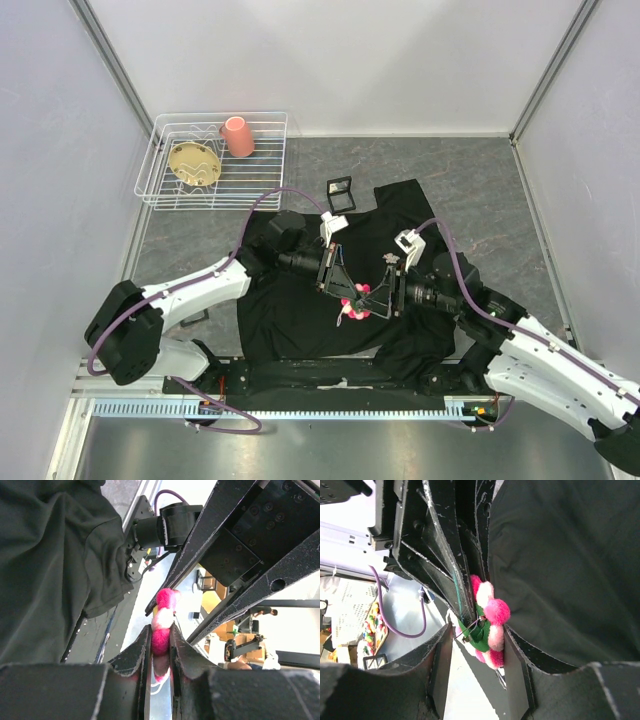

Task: Remove the brooch from the garment

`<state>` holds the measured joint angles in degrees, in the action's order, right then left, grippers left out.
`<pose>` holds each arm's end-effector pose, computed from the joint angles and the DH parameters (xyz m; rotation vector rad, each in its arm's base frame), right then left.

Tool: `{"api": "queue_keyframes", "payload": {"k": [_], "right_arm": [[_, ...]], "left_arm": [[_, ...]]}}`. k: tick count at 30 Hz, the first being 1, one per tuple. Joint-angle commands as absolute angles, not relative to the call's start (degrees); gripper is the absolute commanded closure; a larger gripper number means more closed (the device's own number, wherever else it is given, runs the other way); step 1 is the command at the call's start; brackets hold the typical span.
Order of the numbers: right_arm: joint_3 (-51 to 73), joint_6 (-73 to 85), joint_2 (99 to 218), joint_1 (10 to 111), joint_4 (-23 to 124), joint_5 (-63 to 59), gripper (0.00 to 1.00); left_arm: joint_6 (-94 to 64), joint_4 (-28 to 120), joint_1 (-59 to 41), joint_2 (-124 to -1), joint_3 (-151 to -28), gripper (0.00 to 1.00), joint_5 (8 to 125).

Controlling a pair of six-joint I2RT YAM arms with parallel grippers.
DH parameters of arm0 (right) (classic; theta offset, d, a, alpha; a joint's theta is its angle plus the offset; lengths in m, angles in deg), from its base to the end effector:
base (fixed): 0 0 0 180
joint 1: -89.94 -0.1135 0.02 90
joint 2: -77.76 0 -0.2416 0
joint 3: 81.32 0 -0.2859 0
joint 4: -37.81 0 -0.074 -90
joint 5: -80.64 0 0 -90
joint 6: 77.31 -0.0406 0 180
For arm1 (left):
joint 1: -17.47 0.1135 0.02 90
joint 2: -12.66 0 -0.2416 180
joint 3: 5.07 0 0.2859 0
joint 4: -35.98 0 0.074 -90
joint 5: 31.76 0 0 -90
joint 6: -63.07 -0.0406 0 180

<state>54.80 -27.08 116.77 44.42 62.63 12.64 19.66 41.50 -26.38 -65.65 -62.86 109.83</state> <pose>0.1448 0.1691 0.2518 -0.3957 2.1076 1.3126 0.2145 -0.2501 0.2063 0.6368 2.3085 -1.7965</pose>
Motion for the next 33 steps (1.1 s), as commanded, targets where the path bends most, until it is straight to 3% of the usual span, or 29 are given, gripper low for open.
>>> {"api": "queue_keyframes", "payload": {"k": [1,8,18,33], "right_arm": [[50.2,-26.1,118.5,44.2,63.6,14.3,0.50],[48.8,-25.5,121.5,44.2,64.2,15.6,0.48],[50.2,-26.2,120.8,44.1,62.3,16.6,0.56],[51.9,-26.2,119.6,44.2,60.6,17.0,0.60]], "left_arm": [[14.0,47.6,-26.2,-64.5,-65.7,0.98,105.6],[12.7,50.3,-26.2,-64.2,-66.6,0.98,104.4],[12.4,49.9,-26.2,-64.2,-66.2,0.98,105.6],[17.5,41.4,-26.2,-65.3,-63.9,0.98,110.5]]}}
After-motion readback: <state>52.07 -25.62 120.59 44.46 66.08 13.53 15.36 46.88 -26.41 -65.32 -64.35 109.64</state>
